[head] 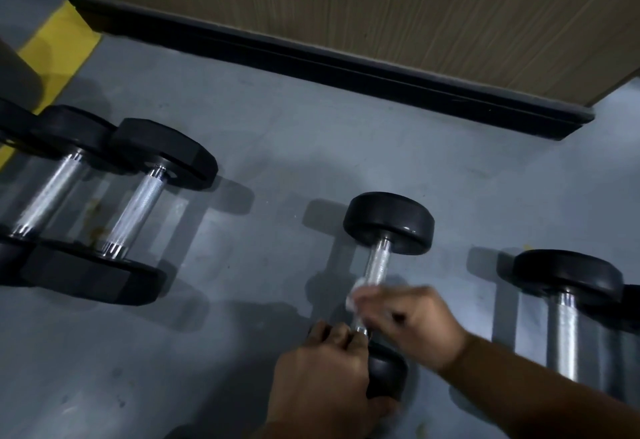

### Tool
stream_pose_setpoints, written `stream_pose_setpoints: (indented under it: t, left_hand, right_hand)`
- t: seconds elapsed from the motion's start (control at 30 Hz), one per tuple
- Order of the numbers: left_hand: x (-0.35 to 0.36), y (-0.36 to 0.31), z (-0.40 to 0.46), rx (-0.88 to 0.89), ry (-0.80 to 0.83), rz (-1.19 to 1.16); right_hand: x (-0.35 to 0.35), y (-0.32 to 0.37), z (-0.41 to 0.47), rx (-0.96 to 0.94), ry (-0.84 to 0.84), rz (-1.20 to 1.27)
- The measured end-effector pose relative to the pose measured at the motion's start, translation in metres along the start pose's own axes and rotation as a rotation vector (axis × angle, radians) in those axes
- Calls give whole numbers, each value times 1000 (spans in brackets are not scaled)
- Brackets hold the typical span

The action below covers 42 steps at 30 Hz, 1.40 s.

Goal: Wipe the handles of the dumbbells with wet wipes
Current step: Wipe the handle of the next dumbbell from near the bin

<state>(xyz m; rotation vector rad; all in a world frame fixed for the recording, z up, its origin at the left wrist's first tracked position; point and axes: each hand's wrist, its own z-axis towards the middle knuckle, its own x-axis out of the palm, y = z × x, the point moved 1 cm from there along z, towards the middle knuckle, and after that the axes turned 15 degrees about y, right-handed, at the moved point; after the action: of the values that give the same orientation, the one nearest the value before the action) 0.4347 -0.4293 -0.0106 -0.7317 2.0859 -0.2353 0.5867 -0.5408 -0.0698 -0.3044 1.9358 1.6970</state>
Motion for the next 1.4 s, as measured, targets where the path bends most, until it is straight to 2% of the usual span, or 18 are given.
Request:
stream_pose_setpoints:
  t: [0.1, 0.17, 0.23, 0.3, 0.5, 0.57, 0.67, 0.7, 0.73, 0.83, 0.9, 0.93, 1.0, 1.1, 1.17, 1.3, 1.4]
  left_hand:
    - [1, -9, 2, -6, 48, 50]
    - [-1, -15, 4, -47, 59, 116]
    - [-1, -19, 3, -71, 48, 155]
    - [-1, -20, 2, -82, 67, 163]
    - [3, -17, 2, -69, 44, 109]
    - [4, -19, 2, -84, 94, 139]
    - [0, -21, 1, -53, 142, 145]
    - [1, -20, 2, -52, 151, 135]
    - [-1, -20, 2, -52, 151, 127]
    - [-12, -24, 0, -34, 185, 122]
    - [-12, -26, -1, -75, 187, 128]
    - [-11, -27, -3, -68, 181, 137]
    - [-12, -30, -5, -51, 162, 162]
    - [-11, -32, -9, -32, 131, 222]
    - [-9, -30, -10, 4, 87, 256]
    - [-12, -25, -16, 49, 5, 237]
    - [-19, -22, -21, 86, -68, 234]
  right_hand:
    - [-6, -1, -3, -68, 178, -25]
    - [-22, -8, 13, -76, 70, -138]
    - [-32, -15, 23, 37, -146, -66]
    - [-27, -16, 20, 95, -234, 5]
    - [-9, -4, -6, -75, 202, -43]
    - [-24, -12, 11, -51, 115, -160]
    - [-35, -22, 25, 103, -179, -99]
    - [-32, -20, 23, 110, -209, -76]
    - [-27, -16, 18, 101, -165, -64]
    - [-6, 1, -5, 20, 141, -40]
    - [-11, 4, -7, 11, 251, -63]
    - [-18, 3, -1, -1, 246, -134]
    - [-32, -5, 18, 20, 107, -259]
    - [-42, -12, 32, 254, -82, -172]
    - [-32, -6, 22, 303, -2, -117]
    - [-15, 13, -6, 210, 232, -137]
    - [-21, 12, -4, 256, 226, -238]
